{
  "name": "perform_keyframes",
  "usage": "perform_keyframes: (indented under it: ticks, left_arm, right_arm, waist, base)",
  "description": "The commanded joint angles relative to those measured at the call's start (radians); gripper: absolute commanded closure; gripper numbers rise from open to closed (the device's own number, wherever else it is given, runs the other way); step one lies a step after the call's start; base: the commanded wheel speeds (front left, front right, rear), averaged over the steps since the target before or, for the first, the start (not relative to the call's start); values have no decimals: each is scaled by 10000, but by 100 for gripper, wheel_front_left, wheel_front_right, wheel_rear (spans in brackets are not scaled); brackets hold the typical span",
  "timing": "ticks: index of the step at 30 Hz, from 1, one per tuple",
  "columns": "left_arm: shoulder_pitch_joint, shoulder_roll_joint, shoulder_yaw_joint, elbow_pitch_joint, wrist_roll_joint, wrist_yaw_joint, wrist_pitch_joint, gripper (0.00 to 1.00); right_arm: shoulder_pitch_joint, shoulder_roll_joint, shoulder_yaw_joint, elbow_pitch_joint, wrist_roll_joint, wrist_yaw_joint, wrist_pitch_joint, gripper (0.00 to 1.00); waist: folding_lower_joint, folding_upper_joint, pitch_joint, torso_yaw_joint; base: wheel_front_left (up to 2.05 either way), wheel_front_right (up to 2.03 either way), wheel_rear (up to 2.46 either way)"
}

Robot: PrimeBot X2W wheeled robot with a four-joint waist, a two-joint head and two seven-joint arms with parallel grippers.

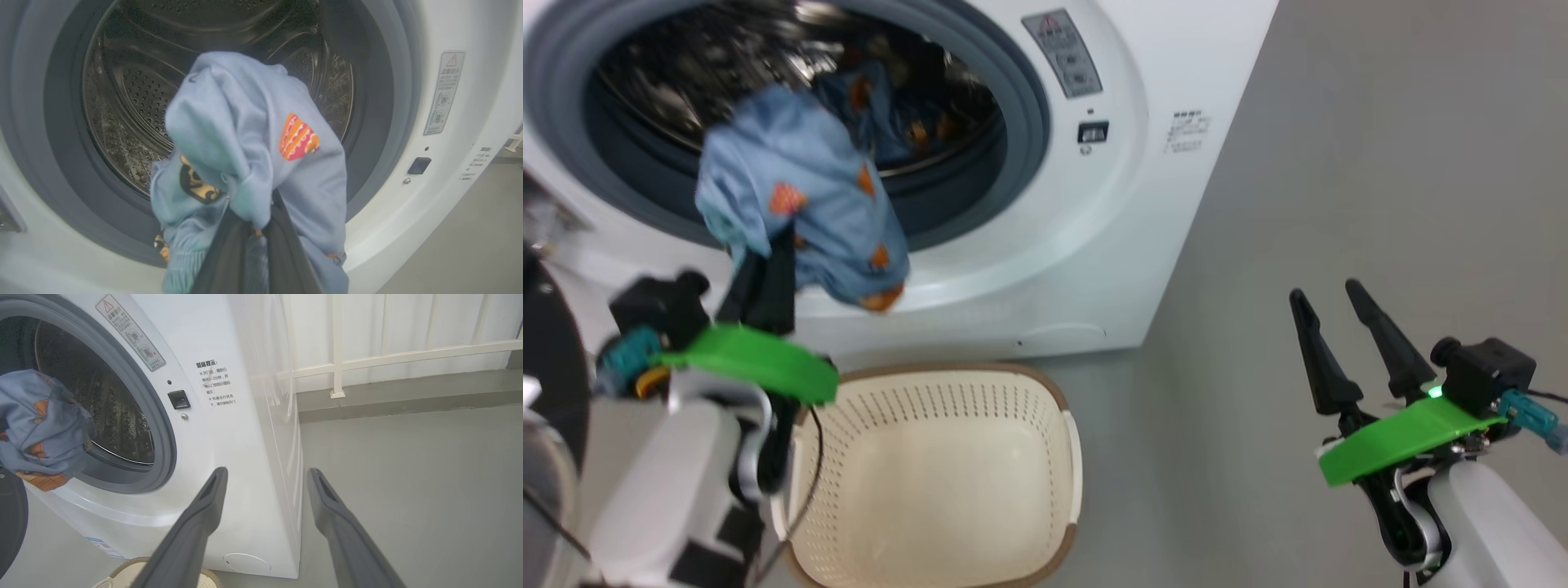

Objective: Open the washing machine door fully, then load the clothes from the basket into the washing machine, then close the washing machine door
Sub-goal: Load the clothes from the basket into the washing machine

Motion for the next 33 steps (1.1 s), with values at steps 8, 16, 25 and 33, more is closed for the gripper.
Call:
perform_keyframes:
  ticks: [8,16,25,33]
  left_arm:
    - [-2830,250,467,2013,323,-464,-125,100]
    - [-5083,316,598,3816,720,-719,-236,100]
    - [-6923,743,604,5436,1059,-843,-228,100]
    - [-8278,926,612,6994,1009,-727,418,0]
  right_arm:
    - [-594,207,-138,-644,-417,46,-80,0]
    - [-968,544,-252,-939,-634,46,-80,0]
    - [-1253,777,-25,-988,-734,46,-80,0]
    - [-1311,871,107,-945,-721,46,-80,0]
  waist:
    - [-1,0,2081,-750]
    - [-1,0,3254,-1255]
    - [-1,0,3829,-1840]
    - [-1,0,3957,-2218]
  base:
    - [0,0,0]
    - [0,0,0]
    - [0,0,0]
    - [0,0,0]
